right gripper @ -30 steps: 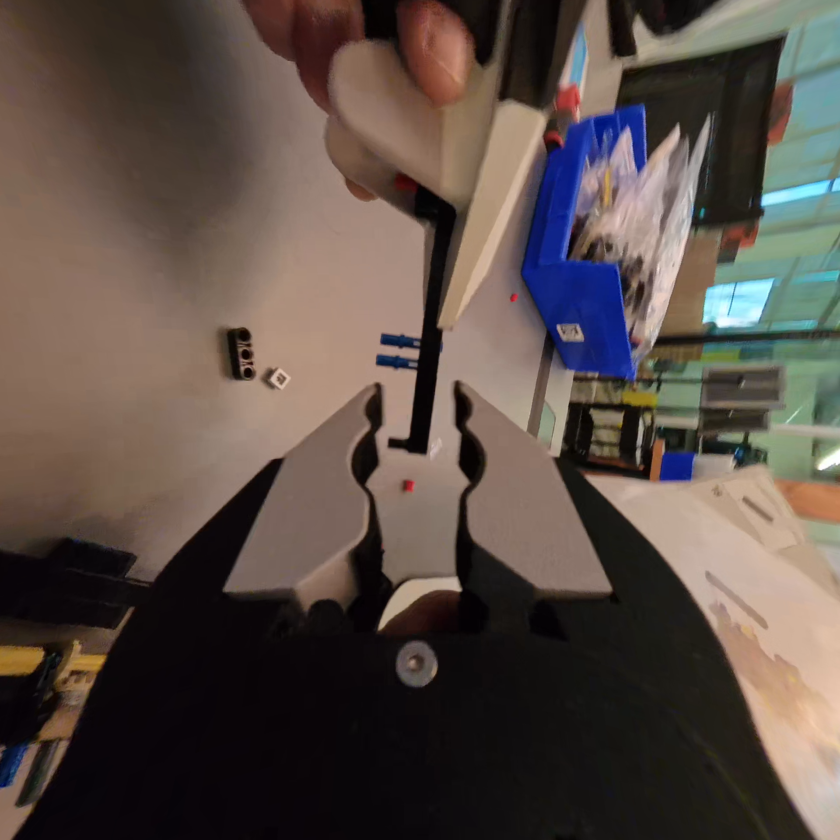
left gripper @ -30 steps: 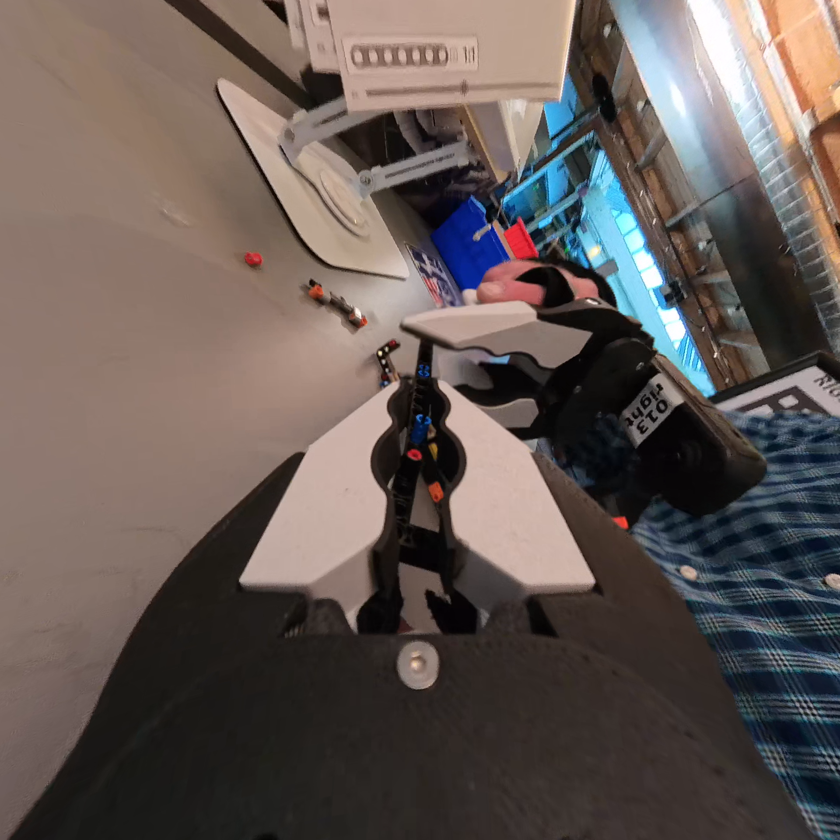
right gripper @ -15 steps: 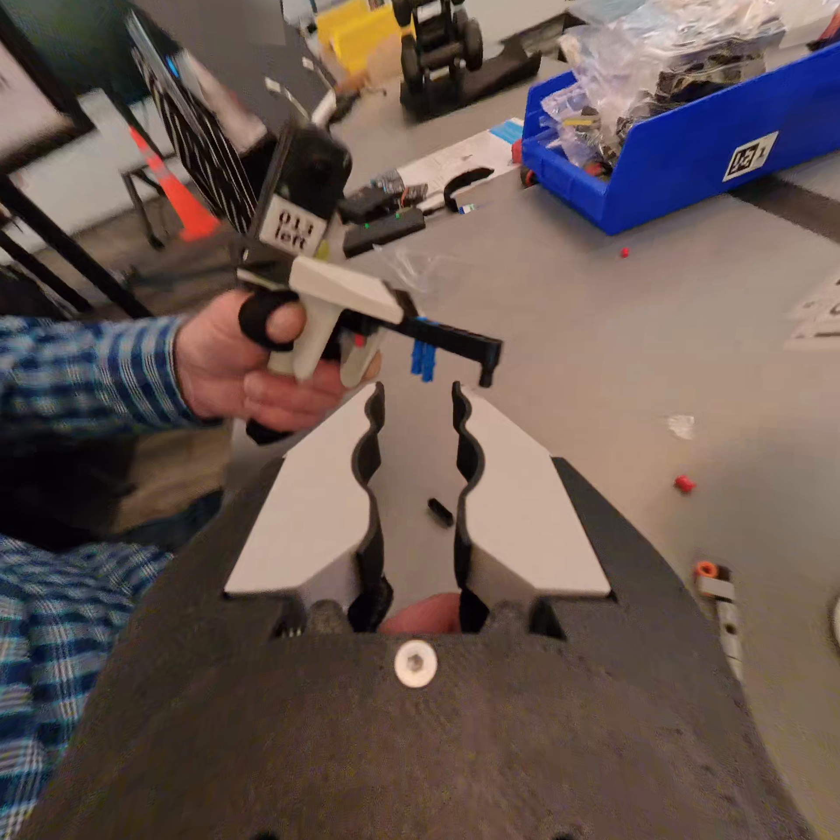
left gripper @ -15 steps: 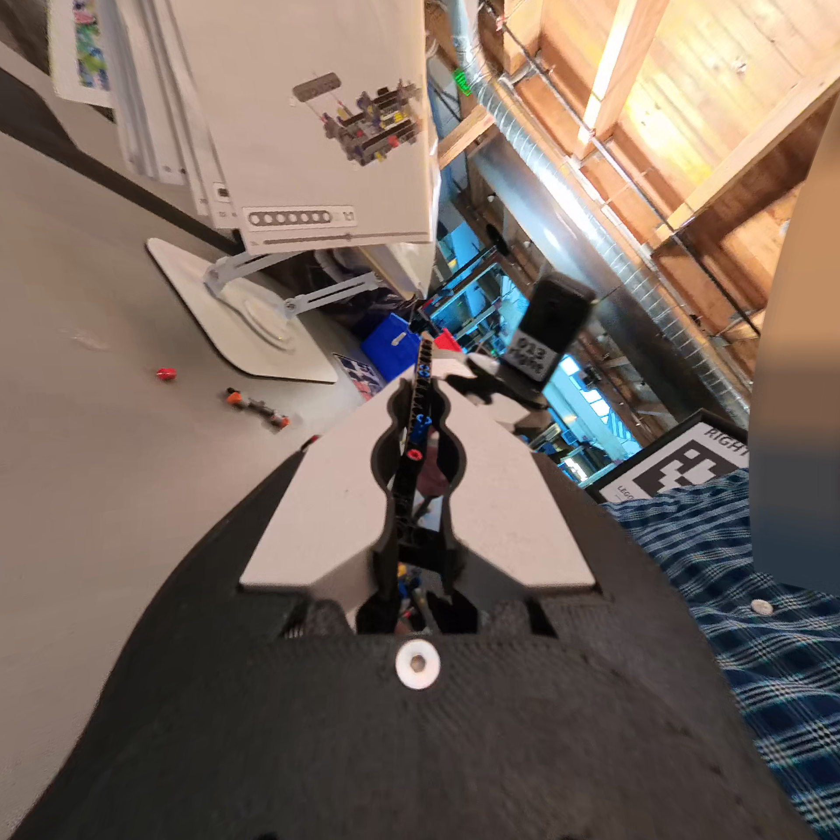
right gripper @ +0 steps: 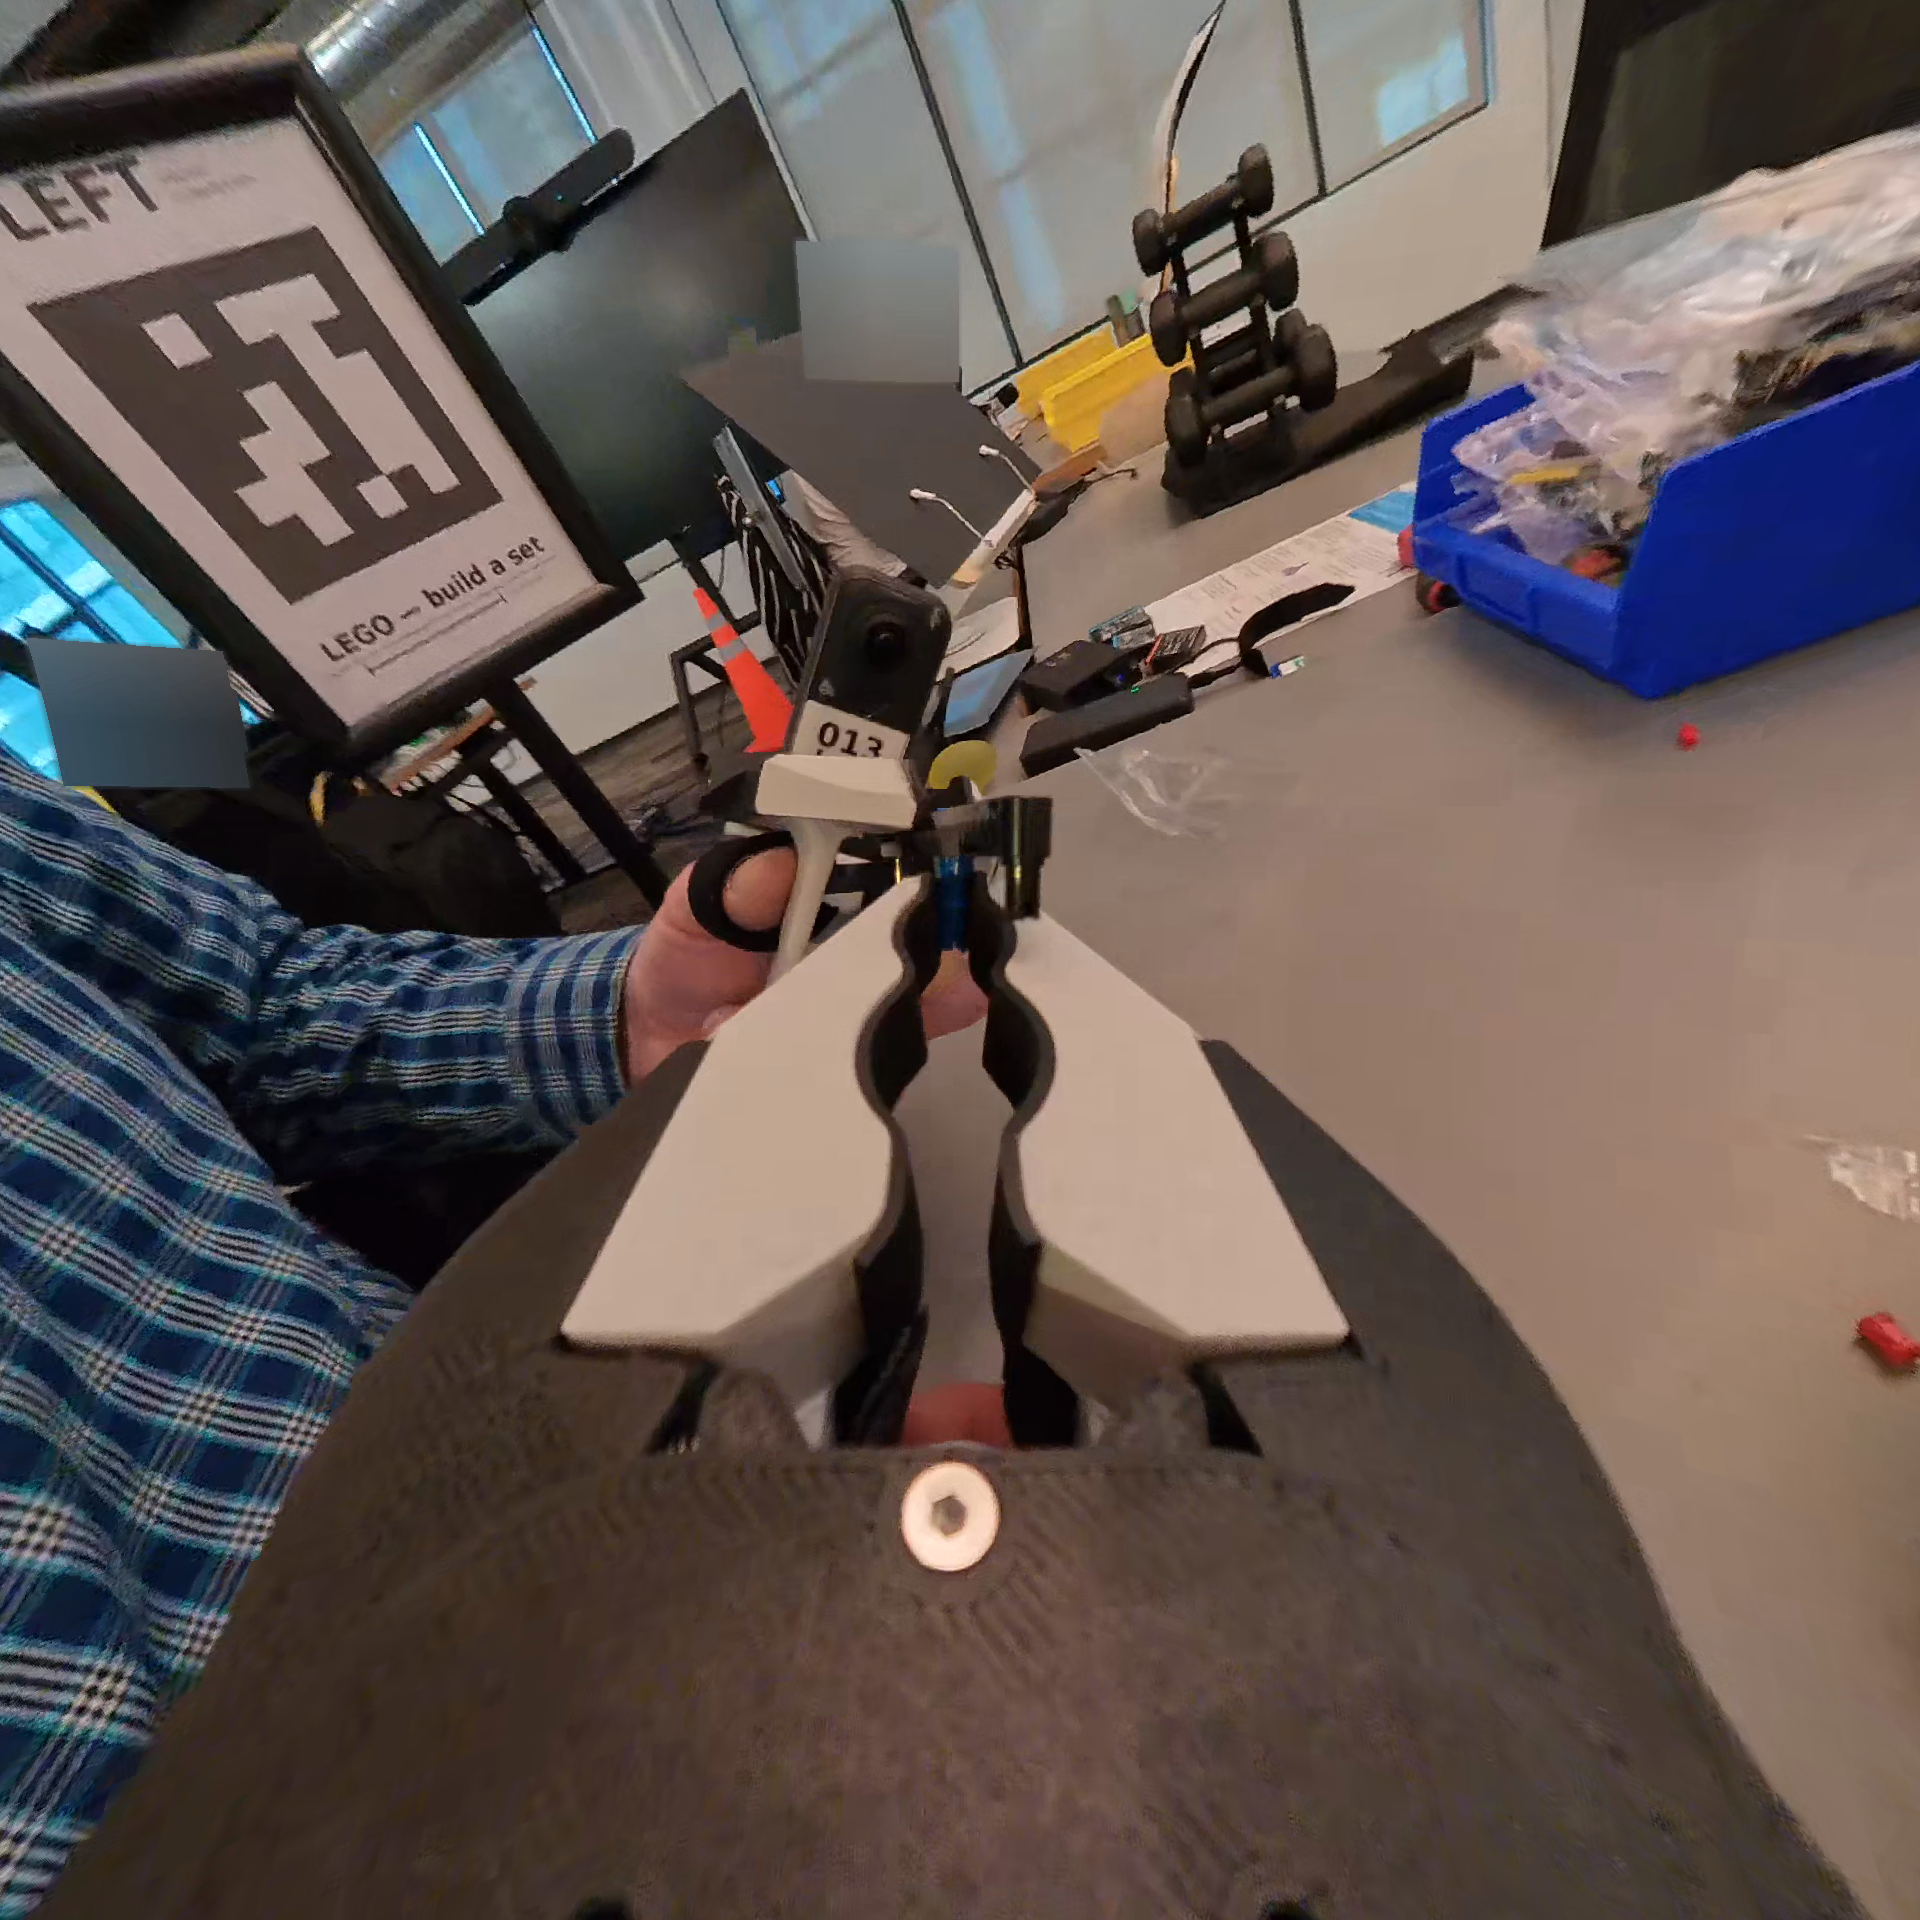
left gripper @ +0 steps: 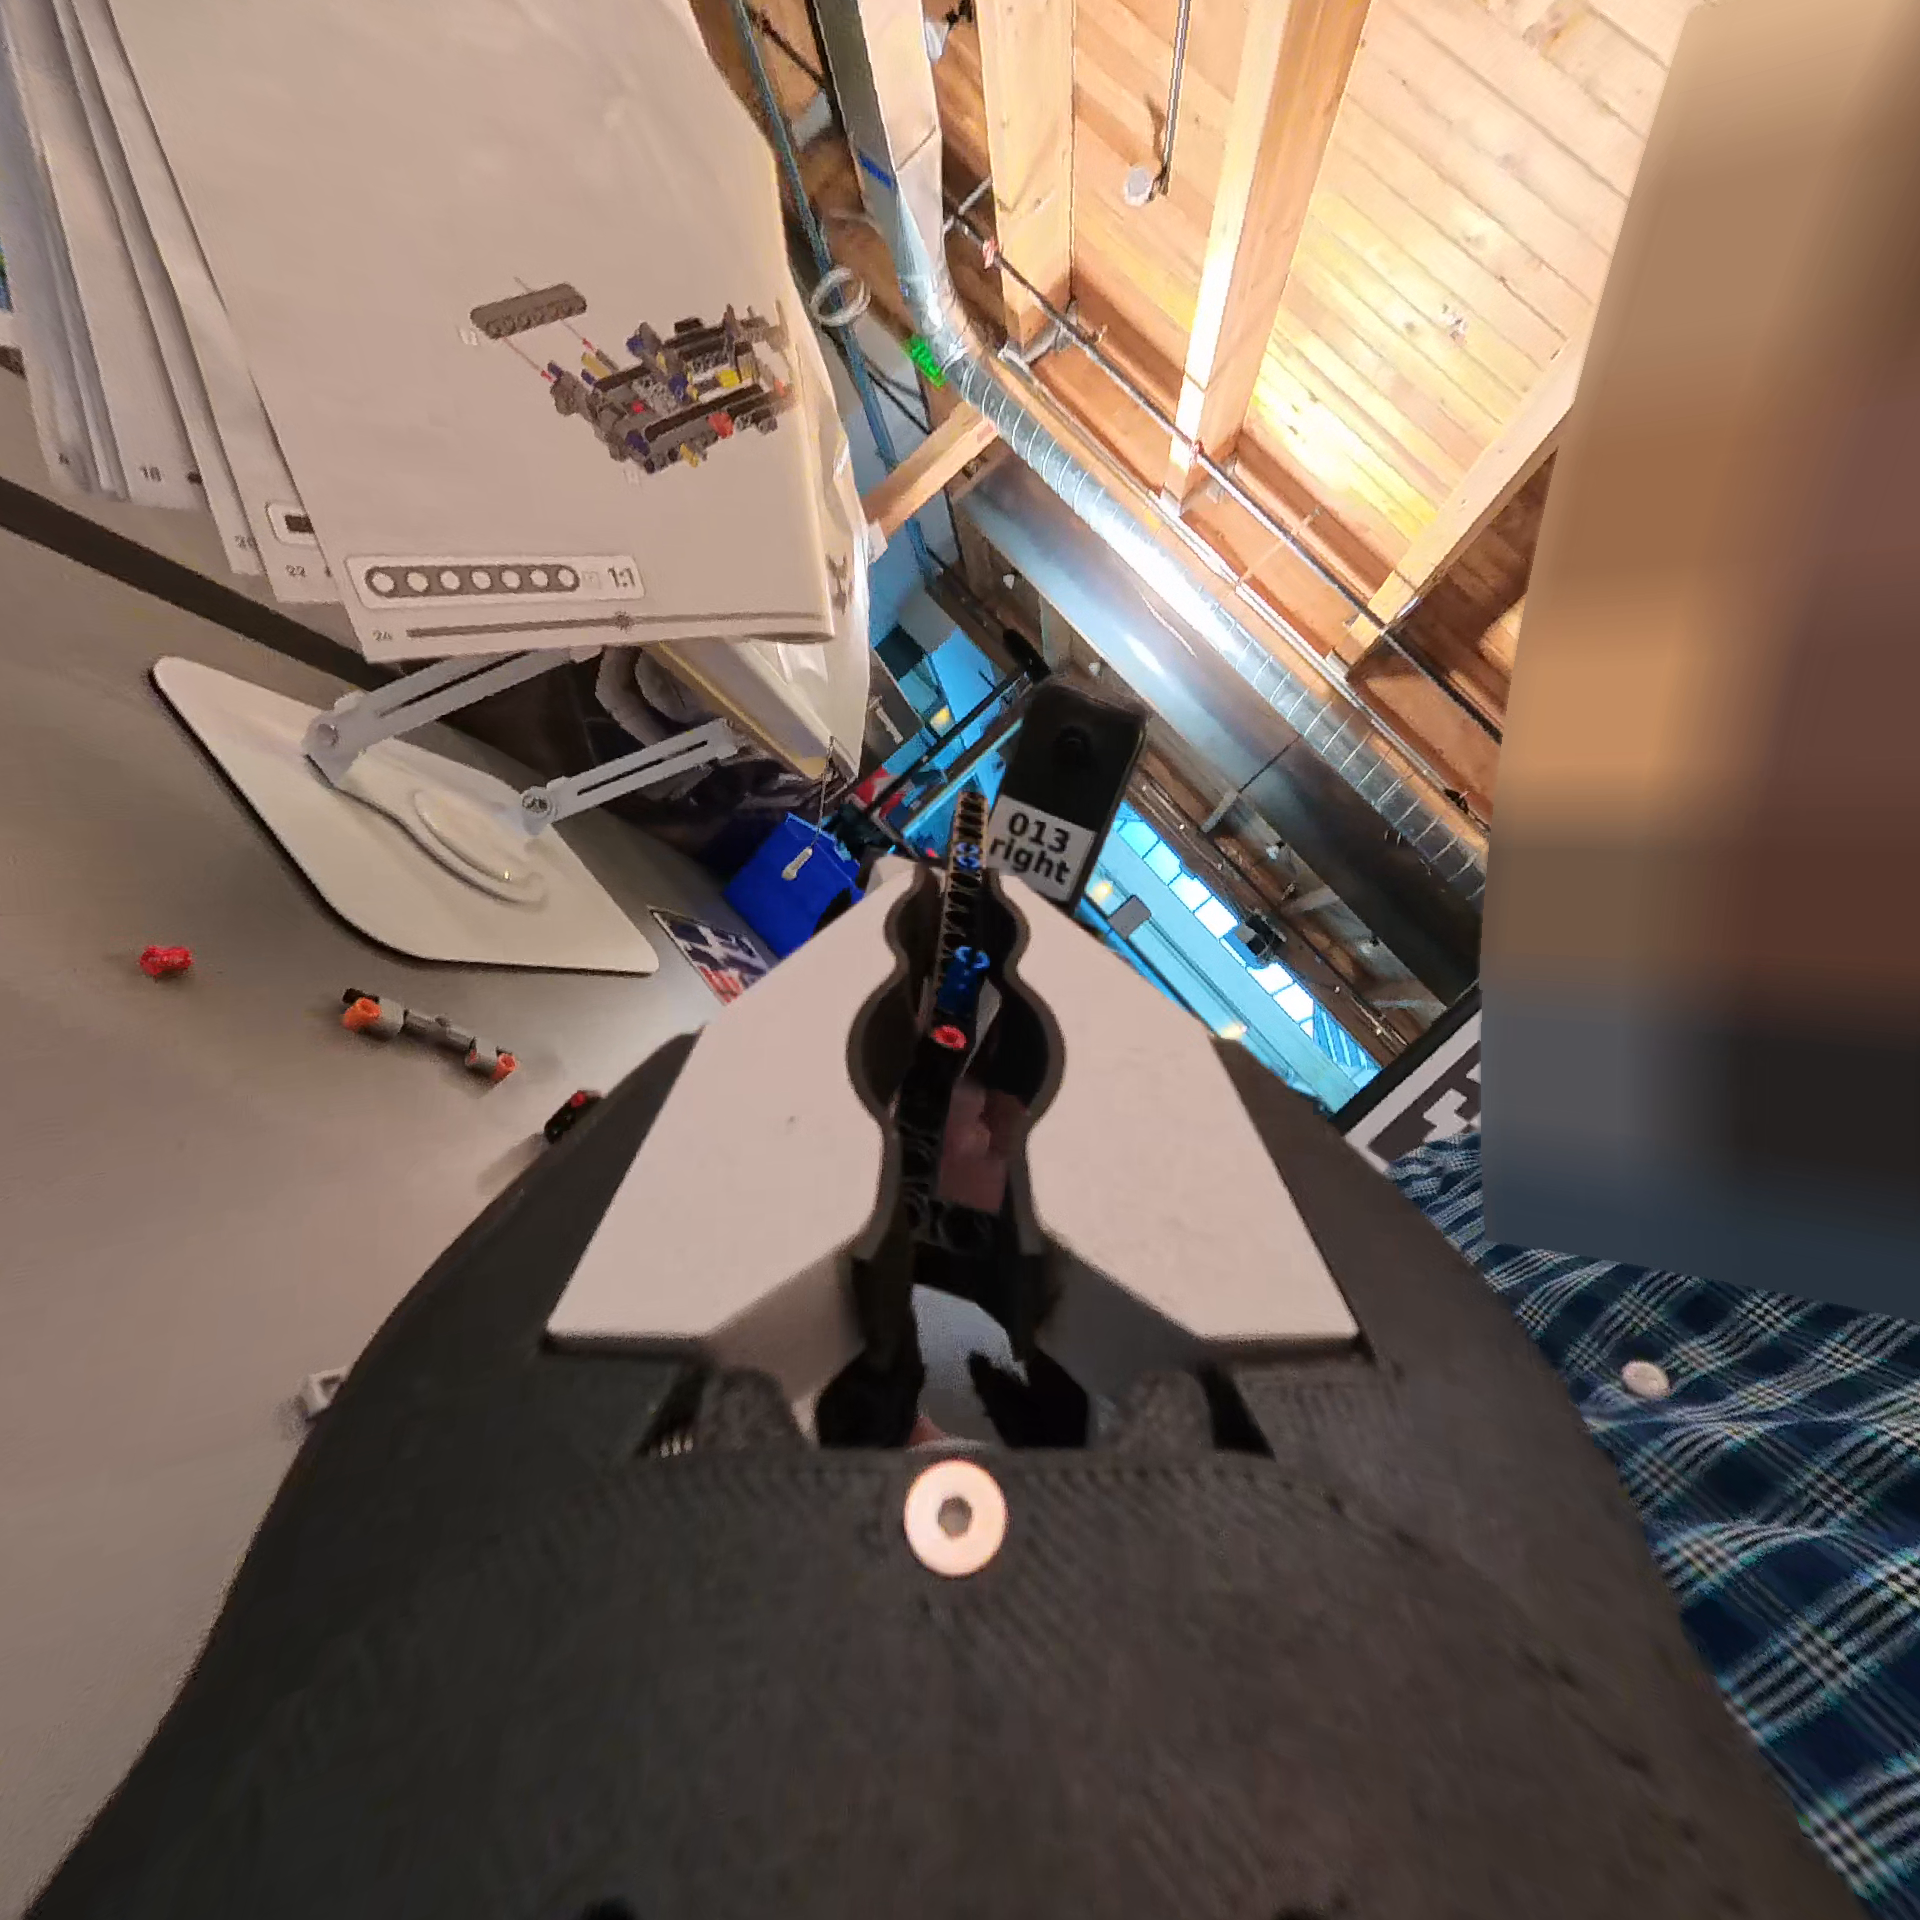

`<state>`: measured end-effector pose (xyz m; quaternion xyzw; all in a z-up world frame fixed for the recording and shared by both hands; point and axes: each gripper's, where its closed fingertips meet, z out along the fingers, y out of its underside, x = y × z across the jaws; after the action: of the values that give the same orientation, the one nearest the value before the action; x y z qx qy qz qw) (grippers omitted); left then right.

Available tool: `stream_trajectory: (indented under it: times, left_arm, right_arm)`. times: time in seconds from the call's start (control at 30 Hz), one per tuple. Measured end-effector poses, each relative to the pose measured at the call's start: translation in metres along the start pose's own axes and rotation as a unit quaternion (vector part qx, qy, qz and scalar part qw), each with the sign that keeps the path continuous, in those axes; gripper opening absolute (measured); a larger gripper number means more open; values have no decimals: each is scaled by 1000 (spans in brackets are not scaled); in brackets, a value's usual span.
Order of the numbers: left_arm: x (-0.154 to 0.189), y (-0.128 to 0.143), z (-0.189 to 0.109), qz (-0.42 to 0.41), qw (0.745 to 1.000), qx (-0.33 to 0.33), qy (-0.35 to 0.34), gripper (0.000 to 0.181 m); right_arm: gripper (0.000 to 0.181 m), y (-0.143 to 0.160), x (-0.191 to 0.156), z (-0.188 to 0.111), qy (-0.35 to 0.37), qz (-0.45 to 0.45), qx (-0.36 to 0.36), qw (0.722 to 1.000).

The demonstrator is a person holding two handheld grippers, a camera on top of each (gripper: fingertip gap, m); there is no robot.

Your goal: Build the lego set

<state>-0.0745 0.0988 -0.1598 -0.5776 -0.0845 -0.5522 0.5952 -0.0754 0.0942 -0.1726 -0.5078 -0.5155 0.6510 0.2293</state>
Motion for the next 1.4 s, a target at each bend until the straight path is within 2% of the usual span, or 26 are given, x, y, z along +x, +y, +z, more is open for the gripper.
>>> stream_trajectory:
  times: [0.27, 0.3, 0.33, 0.37, 0.43, 0.5, 0.63, 0.7, 0.87, 0.97, 1.0, 1.1, 1.13, 1.23, 1.27, 1.33, 1.4]
  left_arm:
    - [13, 0, 3, 7, 1000, 13, 2, 5]
    - [15, -10, 1, 5, 999, 40, 4, 4]
    - [17, -29, -7, -18, 996, 86, 16, 3]
    - [20, -35, -9, 13, 996, 85, 15, 3]
    - [18, -24, -7, 33, 998, 47, 0, 3]
    - [13, -16, -6, 26, 999, 41, -1, 2]
    - [6, -3, -1, 49, 998, -24, -9, 2]
    - [8, -10, -1, 66, 997, -23, -14, 11]
    - [-6, 7, -4, 132, 985, -98, -55, 36]
    - [-15, 10, -10, 218, 959, -151, -96, 46]
    - [-17, 13, -12, 259, 942, -185, -110, 48]
    - [-13, 22, -12, 365, 878, -282, -128, 49]
    - [-10, 27, -10, 397, 853, -314, -124, 46]
    - [-18, 50, -10, 481, 757, -425, -125, 31]
    - [-22, 57, -10, 492, 738, -445, -123, 21]
    - [-24, 60, -6, 504, 730, -447, -116, 8]
    - [-24, 62, -5, 493, 740, -444, -109, 7]
  right_arm:
    - [2, -2, -10, -5, -33, -30, -2, 999]
    - [2, -2, -11, -6, -32, -37, -3, 999]
    - [2, 5, -17, -5, -44, -37, -10, 998]
    - [2, 14, -23, -1, -55, -27, -15, 998]
    - [2, 17, -22, -1, -41, -3, 8, 999]
    - [2, 20, -20, -4, -35, -16, -5, 999]
    - [1, 19, -13, -10, -27, -10, -21, 999]
    - [1, 15, -10, -14, -25, -2, -18, 1000]
    - [2, 11, -8, -24, -26, -8, -24, 999]
    - [2, 18, -6, -28, -19, -21, -58, 998]
    - [2, 20, -5, -29, -12, -31, -74, 997]
    - [2, 25, -2, -30, 7, -62, -124, 990]
    - [2, 29, -1, -30, 17, -86, -151, 985]
    - [2, 35, -5, -26, 19, -146, -213, 966]
    - [2, 38, -5, -25, 22, -170, -235, 957]
    - [2, 42, -7, -23, 21, -206, -266, 942]
    - [2, 45, -7, -23, 30, -240, -286, 927]
